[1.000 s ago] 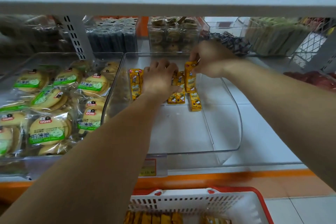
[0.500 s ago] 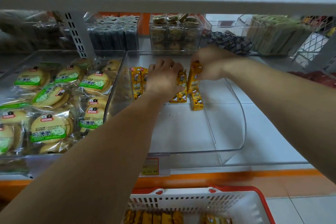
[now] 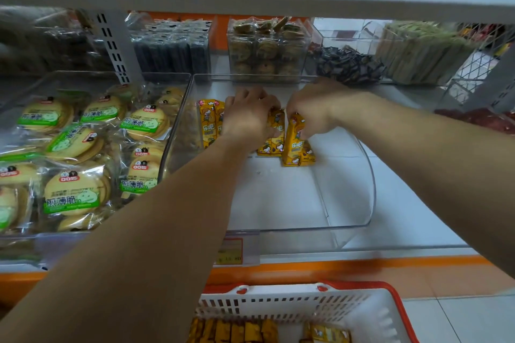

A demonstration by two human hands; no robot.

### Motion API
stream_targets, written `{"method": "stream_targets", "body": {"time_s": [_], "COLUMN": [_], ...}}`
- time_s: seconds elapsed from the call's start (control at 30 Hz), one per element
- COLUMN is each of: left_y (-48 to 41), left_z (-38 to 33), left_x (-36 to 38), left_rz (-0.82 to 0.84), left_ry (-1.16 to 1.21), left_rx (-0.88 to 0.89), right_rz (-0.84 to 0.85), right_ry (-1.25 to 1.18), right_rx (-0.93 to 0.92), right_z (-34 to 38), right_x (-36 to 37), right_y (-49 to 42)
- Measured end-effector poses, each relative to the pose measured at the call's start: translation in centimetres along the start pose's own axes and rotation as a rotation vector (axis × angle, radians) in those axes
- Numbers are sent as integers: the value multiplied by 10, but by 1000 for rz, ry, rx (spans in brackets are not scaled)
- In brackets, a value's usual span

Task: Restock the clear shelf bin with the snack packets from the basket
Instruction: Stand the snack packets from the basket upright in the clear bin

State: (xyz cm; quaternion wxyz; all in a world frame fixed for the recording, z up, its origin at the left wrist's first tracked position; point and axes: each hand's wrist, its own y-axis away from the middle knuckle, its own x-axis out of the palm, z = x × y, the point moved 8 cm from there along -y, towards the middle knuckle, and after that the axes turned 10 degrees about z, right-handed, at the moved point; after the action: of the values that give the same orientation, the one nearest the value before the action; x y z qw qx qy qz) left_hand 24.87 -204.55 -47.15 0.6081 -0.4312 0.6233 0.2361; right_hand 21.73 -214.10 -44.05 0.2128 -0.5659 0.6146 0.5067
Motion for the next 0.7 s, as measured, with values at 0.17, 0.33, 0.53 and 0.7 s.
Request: {"method": "stream_targets", "body": {"time_s": [0.17, 0.33, 0.53, 0.7], "left_y": [0, -2, -1, 2], "left_z": [-6, -4, -9, -21], "left_x": [-3, -1, 7, 12], "left_rz": [-13, 1, -25, -61], "left_ry": [-28, 82, 84, -116], "left_rx": [55, 10, -6, 30], "right_rz": [30, -99, -181, -288], "right_ry": [18, 50, 18, -90], "right_rx": [45, 113, 198, 254], "right_z": [-8, -12, -19, -20], "right_x": [-1, -6, -10, -18], "right_y": [-10, -14, -11, 1]}}
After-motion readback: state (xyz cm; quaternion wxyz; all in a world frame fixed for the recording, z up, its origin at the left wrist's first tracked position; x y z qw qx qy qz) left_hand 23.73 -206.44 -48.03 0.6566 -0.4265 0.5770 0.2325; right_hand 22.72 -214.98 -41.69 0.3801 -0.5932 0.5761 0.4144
